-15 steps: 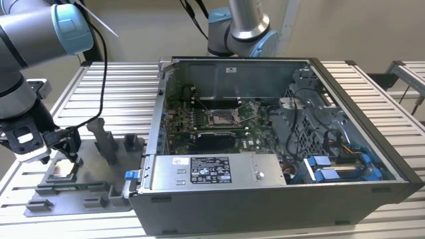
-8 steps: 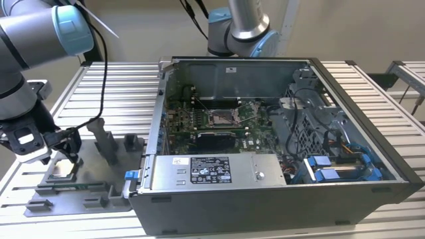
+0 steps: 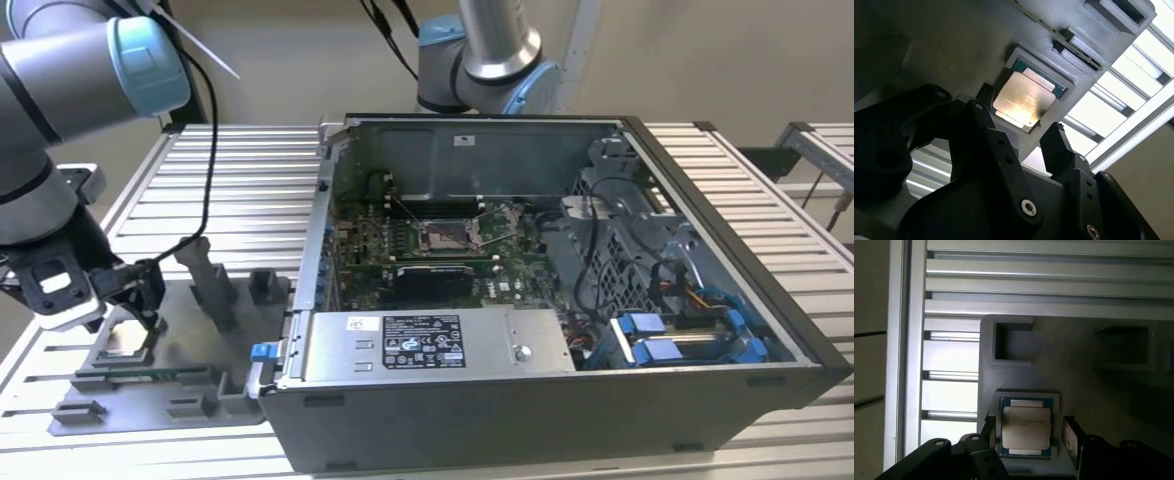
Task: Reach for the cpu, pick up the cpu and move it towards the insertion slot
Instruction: 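Pick up the cpu and move it towards the insertion slot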
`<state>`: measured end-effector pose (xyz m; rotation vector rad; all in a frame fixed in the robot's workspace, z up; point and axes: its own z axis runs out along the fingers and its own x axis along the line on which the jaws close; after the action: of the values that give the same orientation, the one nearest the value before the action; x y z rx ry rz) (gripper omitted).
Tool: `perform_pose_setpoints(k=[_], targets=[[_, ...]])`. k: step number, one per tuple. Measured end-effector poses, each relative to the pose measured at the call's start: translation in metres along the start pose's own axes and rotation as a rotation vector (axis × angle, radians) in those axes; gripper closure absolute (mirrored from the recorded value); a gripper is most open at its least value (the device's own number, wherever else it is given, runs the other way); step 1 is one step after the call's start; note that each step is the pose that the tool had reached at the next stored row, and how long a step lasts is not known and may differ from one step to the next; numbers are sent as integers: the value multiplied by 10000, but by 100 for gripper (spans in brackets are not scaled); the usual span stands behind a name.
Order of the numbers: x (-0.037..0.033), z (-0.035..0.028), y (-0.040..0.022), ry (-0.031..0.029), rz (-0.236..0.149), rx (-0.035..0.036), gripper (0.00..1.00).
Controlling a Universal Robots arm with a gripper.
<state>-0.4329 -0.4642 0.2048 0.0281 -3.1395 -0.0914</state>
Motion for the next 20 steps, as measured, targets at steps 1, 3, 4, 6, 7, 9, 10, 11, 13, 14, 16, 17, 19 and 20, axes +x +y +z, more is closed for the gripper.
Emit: perform_pose_setpoints(k=[1, 3, 4, 6, 7, 9, 10, 11, 13, 14, 16, 17, 19, 20], targets=[[0, 3, 0, -1, 0, 0, 0], [0, 7, -1, 0, 0, 0, 0], [0, 10, -1, 0, 0, 0, 0], [0, 18, -1, -2, 0, -1, 0], [0, 21, -1, -1, 0, -1, 0], [0, 31, -2, -2, 0, -2, 0], [0, 37, -2, -2, 0, -1, 0], [0, 42, -2, -1, 0, -1, 0], [0, 53, -3, -1, 0, -1, 0], [1, 58, -3, 0, 1, 0, 0], [1, 70, -4, -1, 1, -1, 0], [2, 75, -4, -1, 1, 0, 0], [2, 88, -5, -2, 1, -1, 0], [2, 94, -6, -3, 1, -2, 0]])
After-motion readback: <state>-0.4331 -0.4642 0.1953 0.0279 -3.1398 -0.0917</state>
